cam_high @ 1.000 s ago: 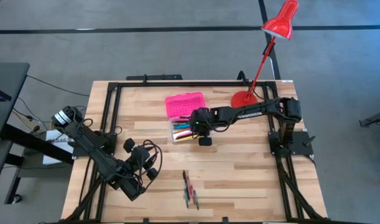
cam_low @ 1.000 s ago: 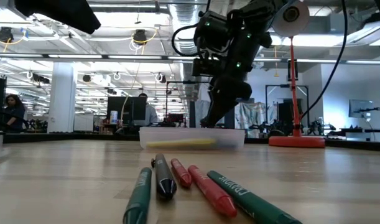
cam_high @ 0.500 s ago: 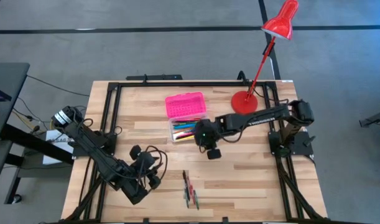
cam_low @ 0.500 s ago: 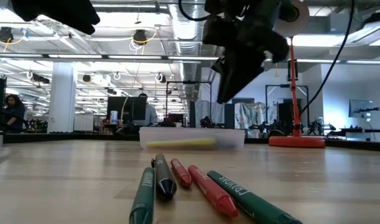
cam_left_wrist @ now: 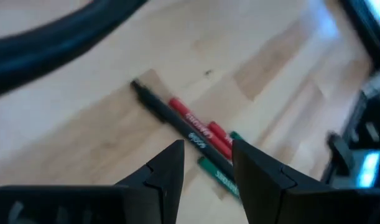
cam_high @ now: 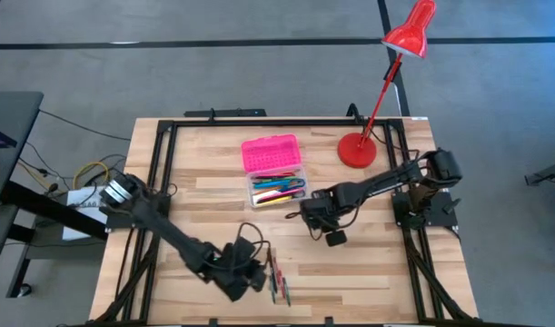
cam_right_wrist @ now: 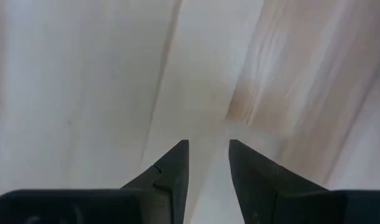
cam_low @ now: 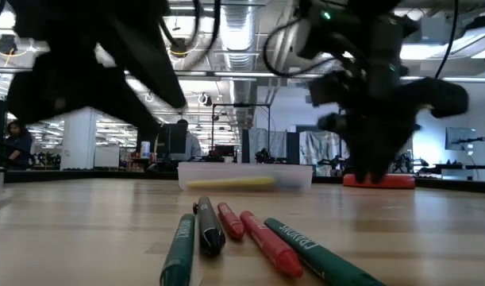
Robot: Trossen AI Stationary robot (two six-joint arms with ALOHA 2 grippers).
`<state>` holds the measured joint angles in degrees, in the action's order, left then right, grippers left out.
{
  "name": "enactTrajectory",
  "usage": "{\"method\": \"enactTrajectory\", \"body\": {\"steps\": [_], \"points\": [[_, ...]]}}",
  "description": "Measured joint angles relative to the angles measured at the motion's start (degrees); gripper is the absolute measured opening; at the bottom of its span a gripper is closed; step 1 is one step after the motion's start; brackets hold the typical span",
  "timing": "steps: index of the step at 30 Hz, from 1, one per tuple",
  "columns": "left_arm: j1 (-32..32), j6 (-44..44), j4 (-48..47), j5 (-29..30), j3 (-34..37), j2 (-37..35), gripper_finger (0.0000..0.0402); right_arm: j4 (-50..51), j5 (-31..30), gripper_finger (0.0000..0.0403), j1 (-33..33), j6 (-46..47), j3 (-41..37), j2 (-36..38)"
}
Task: Pick & place school supplies into a supply box
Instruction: Put the black pen into the pink supply box
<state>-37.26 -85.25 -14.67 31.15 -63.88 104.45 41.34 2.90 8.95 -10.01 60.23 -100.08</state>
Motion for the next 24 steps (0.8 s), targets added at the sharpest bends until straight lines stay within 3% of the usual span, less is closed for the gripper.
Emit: {"method": "enactTrajectory", "body": {"steps": [4,8,16,20,24], "points": [[2.7,-9.4,3.4,-3.7,0.0,3.6,0.0128,-2.7,0.0,0.0107,0.4,2.5,-5.6,1.8],[4.3,-13.5,4.6,-4.1,0.0,4.6,0.0128,-5.4,0.0,0.0107,1.7,4.9,-10.7,5.9],[8.0,-14.9,-1.5,-11.0,-1.5,4.5,0.0128,-11.3,-2.2,0.0107,4.1,10.8,-20.6,18.3],[9.6,-14.4,-8.4,-12.7,-4.7,4.5,0.0128,-12.0,-3.9,0.0107,4.6,13.0,-23.3,24.4],[11.5,-12.0,-9.0,-14.4,-6.0,4.5,0.0128,-12.6,-5.4,0.0107,4.5,13.7,-24.9,28.9]]}}
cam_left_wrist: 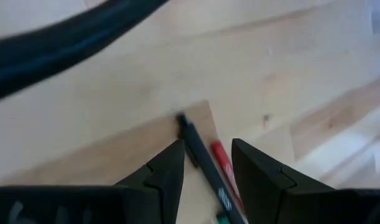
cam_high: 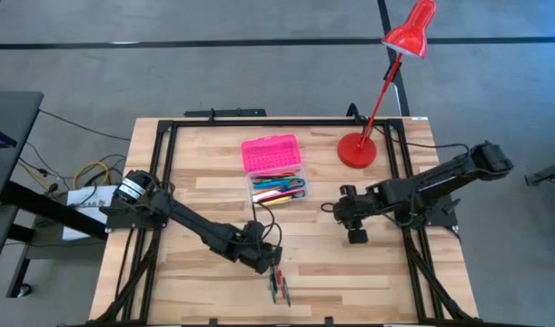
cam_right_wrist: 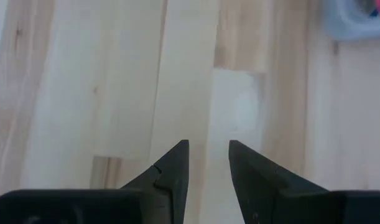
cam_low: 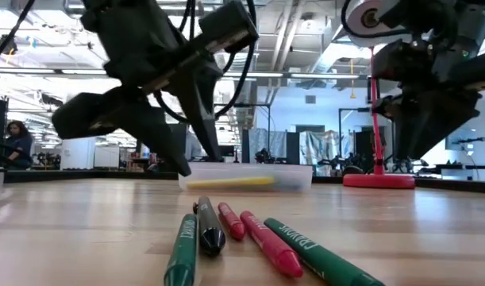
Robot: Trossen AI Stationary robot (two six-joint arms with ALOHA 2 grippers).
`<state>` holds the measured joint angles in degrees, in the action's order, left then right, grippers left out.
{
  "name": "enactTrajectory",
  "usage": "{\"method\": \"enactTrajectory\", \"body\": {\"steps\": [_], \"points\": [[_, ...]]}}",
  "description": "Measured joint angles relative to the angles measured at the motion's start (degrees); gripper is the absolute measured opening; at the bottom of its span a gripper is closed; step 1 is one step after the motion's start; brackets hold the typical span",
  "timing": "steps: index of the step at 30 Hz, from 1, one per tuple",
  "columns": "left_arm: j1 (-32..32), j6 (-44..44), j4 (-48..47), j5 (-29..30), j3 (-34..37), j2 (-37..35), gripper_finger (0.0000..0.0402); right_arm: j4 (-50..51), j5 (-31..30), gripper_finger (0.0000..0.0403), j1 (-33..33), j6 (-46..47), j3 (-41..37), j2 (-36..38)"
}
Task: Pick & place school supplies into a supply box
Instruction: Put the black pen into the pink supply box
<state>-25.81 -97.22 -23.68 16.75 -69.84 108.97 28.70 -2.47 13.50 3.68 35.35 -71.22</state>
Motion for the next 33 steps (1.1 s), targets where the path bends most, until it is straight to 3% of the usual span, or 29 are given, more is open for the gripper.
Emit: {"method": "enactTrajectory", "body": {"steps": [15,25,33], "points": [[1.1,-0.9,-2.7,-4.6,-1.3,1.4,0.0128,-0.8,-2.2,0.0107,0.0,-0.7,-0.4,2.6],[1.0,1.5,-5.7,-7.3,-9.7,9.4,0.0128,-0.9,-2.2,0.0107,0.4,-0.7,-0.4,2.6],[0.7,3.2,-16.1,-6.7,-16.1,12.8,0.0128,-0.9,-2.1,0.0107,2.1,0.4,-0.4,2.6]]}}
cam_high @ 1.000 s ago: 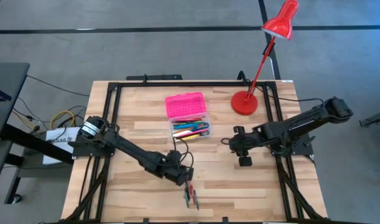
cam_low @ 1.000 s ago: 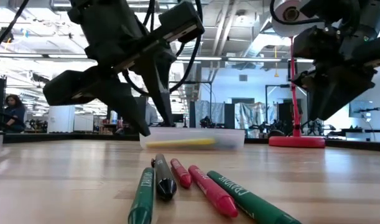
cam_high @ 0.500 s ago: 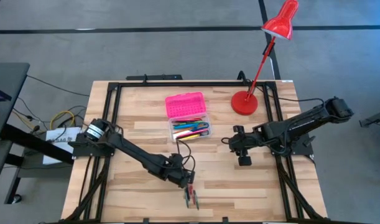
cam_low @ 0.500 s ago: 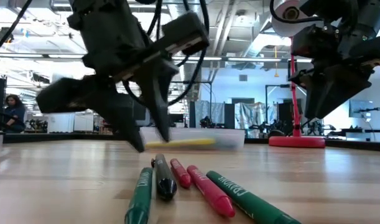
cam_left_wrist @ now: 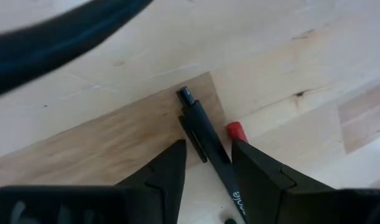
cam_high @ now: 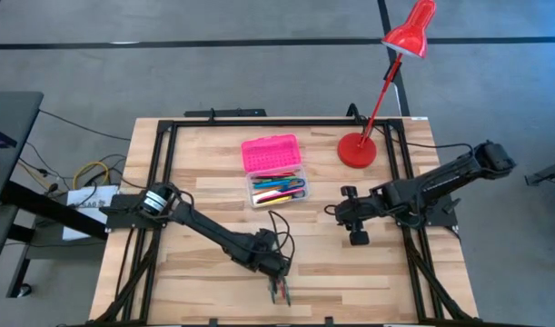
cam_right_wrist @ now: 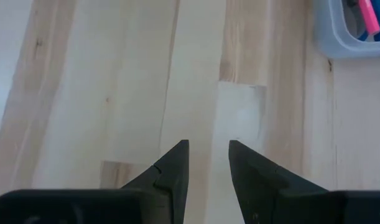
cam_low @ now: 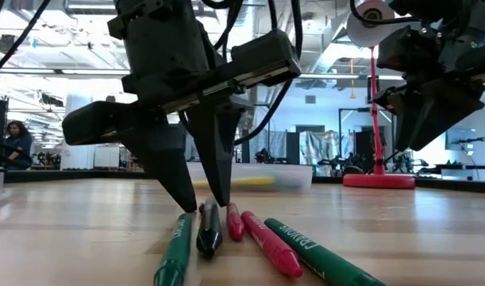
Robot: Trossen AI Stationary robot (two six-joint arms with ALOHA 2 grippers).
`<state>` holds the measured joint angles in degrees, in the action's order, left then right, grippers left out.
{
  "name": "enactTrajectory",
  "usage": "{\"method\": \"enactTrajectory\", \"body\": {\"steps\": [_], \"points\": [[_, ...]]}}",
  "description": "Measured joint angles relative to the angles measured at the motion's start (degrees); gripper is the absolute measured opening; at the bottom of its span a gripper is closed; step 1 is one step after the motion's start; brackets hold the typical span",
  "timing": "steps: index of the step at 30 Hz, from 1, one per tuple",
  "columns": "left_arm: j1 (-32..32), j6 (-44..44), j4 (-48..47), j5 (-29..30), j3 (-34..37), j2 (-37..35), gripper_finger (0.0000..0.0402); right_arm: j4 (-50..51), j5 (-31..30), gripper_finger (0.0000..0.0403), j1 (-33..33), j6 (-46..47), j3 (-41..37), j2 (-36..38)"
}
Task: Pick & place school supplies into a supply box
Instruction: Put the black pen into the pink supply box
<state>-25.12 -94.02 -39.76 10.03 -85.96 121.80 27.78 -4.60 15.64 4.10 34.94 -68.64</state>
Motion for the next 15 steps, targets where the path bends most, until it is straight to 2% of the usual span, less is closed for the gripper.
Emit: {"method": "enactTrajectory", "body": {"steps": [6,15], "points": [[0.4,4.6,-3.9,-2.2,-0.1,0.0,0.0128,0.0,-0.3,0.0107,0.9,0.7,0.0,0.0],[2.3,9.0,-7.3,-2.4,0.0,0.0,0.0128,-1.1,-0.3,0.0107,1.0,3.5,0.0,0.0]]}}
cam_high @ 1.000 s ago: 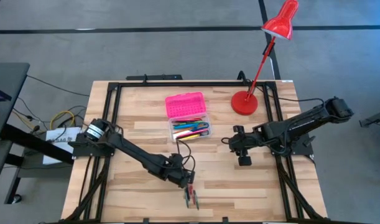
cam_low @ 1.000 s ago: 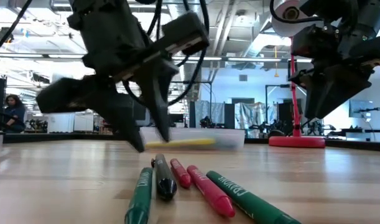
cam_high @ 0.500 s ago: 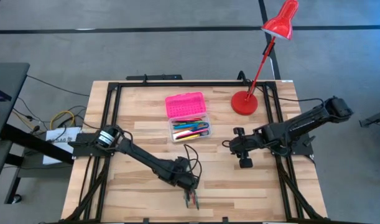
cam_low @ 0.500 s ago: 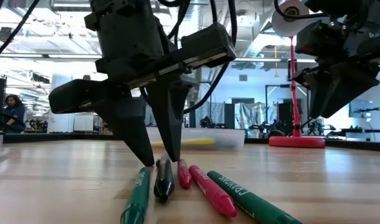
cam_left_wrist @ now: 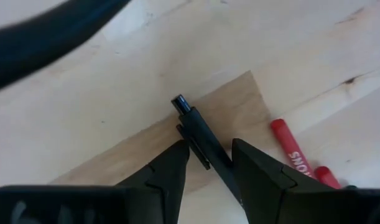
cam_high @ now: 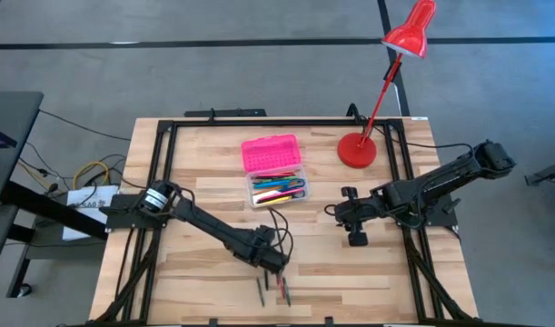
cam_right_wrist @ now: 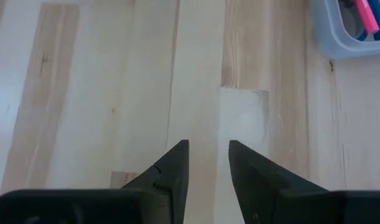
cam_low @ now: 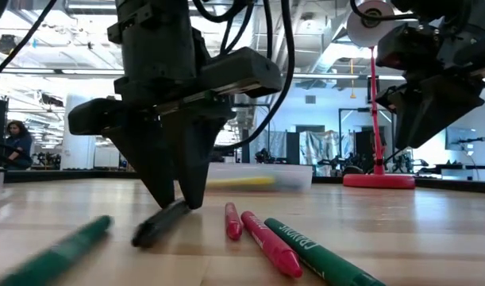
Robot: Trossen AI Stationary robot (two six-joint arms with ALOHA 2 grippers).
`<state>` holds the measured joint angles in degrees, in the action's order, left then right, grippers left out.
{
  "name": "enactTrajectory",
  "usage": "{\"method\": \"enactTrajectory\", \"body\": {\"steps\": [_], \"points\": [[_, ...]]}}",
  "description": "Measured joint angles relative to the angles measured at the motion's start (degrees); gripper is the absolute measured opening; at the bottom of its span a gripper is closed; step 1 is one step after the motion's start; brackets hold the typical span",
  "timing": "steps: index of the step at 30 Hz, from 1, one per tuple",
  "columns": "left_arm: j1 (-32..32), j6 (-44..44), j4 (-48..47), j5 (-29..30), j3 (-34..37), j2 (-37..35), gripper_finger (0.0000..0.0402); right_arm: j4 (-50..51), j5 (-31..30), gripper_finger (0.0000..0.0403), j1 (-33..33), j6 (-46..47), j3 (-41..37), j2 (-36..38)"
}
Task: Pick & place school supplies into a supply box
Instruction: Put the black pen into the pink supply box
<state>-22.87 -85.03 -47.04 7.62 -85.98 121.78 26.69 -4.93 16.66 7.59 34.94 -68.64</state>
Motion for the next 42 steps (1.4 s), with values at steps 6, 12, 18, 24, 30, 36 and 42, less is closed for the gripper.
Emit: {"method": "enactTrajectory", "body": {"steps": [6,12,18,24,30,36,42], "points": [[1.5,4.2,-1.9,0.1,0.1,0.0,0.0118,-1.4,-0.1,0.0107,0.6,1.8,0.0,0.0],[2.7,11.3,-3.7,0.0,0.1,0.0,0.0064,-2.0,-0.2,0.0107,2.0,2.7,0.0,0.0],[3.1,23.2,-4.6,0.4,0.2,0.0,0.0030,-2.0,-2.5,0.0107,3.1,3.0,0.0,0.0],[3.2,35.7,-4.9,0.7,0.2,0.0,0.0045,-1.9,-2.7,0.0107,3.1,3.0,0.0,0.0],[3.5,45.2,-4.7,0.7,0.2,0.0,0.0038,-1.9,-2.7,0.0107,3.1,3.0,0.0,0.0],[4.1,46.3,-5.4,-0.5,0.2,0.0,0.0062,-1.9,-2.7,0.0107,3.2,3.4,0.0,0.0],[3.8,46.2,-7.1,-2.2,0.2,0.0,0.0089,-1.9,-2.7,0.0107,3.2,4.1,0.0,0.0]]}}
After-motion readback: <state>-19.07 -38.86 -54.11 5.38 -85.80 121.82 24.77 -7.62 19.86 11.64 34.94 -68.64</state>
